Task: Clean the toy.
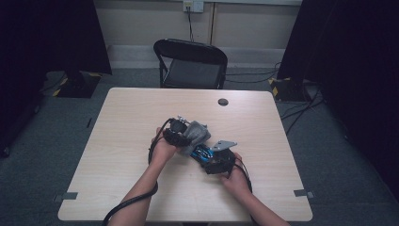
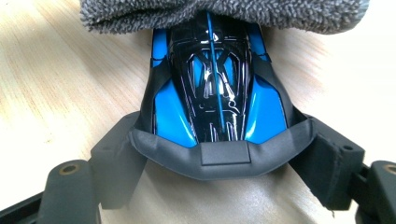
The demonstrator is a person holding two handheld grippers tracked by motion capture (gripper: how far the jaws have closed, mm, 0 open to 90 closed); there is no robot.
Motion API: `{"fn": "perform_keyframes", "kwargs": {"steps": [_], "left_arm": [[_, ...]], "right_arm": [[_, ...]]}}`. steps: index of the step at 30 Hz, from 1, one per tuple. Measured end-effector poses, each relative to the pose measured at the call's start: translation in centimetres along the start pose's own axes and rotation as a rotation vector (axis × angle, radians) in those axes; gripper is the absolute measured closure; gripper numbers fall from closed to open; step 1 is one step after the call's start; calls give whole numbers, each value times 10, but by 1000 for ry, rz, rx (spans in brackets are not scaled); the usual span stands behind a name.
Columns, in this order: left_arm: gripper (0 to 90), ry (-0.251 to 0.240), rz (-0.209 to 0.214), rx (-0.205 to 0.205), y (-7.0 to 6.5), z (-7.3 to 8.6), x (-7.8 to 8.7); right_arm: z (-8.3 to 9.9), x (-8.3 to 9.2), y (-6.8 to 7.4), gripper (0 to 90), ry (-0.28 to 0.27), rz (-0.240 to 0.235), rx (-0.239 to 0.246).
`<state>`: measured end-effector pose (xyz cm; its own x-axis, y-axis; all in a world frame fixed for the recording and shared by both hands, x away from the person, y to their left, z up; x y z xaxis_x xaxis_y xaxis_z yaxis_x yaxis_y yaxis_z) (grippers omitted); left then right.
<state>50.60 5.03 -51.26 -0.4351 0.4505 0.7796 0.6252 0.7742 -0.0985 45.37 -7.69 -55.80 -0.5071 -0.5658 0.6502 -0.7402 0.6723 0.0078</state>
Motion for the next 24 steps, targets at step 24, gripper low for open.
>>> {"fn": "perform_keyframes", "kwargs": {"steps": [24], "left_arm": [[789,15,-20,39,19,1,-4]], "right_arm": [[0,0,0,236,0,0,-1]]}}
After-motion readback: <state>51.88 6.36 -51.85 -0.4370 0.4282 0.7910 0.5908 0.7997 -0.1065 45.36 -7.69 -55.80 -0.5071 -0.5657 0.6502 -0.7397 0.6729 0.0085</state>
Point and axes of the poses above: each handheld gripper's, and its own axes: x roughly backward along the jaws, z roughly out of its underside, y roughly to its left, the point moved 8 cm from there along -x, roughly forward along the jaws, and after that the axes turned 2 degrees about -y, right-handed, at the moved point
